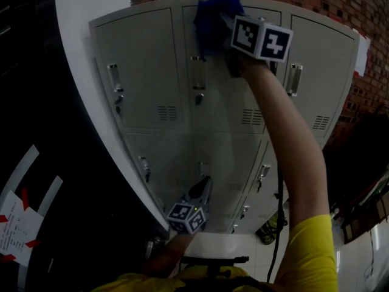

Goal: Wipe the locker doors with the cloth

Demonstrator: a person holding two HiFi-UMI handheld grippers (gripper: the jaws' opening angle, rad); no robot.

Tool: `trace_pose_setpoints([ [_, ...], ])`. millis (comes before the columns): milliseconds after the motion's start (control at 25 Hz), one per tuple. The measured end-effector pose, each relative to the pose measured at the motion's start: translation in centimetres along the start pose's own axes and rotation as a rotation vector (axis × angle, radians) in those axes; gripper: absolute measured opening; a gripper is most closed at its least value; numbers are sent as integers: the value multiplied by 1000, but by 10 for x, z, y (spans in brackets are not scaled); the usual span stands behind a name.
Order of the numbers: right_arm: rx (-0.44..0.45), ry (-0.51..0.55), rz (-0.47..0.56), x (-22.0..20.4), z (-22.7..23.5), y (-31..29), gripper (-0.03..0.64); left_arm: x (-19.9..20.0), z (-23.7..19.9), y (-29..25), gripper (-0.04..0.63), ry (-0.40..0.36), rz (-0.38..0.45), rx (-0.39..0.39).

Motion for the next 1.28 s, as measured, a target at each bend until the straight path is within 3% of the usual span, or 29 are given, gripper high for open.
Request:
trace_pose_setpoints([
  [120, -28, 48, -8, 5, -6, -1, 72, -3, -6, 3, -8, 5, -10, 12],
  [240, -21, 35, -8, -38, -9, 21, 72, -2, -15, 5, -8, 6, 2, 39],
  [400, -65, 10, -104, -171, -22, 83, 72, 2, -28, 5, -8, 8, 10, 64],
  [560, -93, -96, -271, -313, -47, 139, 72, 7, -33, 2, -8, -9, 13, 65],
  [680, -107, -145, -283, -346, -53, 152, 71, 5, -36, -1, -8, -8, 10, 70],
  [800, -79, -118, -175, -295, -53, 141, 71, -2, -38, 1, -8, -4, -5, 67],
  [920, -9, -50, -22, -183, -49, 93, 71, -6, -41, 1, -8, 5, -17, 65],
  [1000, 51, -80, 25, -110, -43, 46, 71, -7, -41, -2, -8, 9, -24, 60],
  [1160, 35, -38, 25, -11, -30, -28, 71, -5, -35, -2, -8, 9, -21, 44],
  [1280, 32, 7, -17, 11, -30, -42, 71, -7, -44, 2, -8, 11, -27, 65],
])
Point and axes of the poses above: the fingertips, and each gripper's own axes: y backward along the fingers, z to its right, x out of its top, the point moved 10 cm from there along y, backward along the fingers, and after that the axes turned 4 degrees about x, right-handed, at the moved point
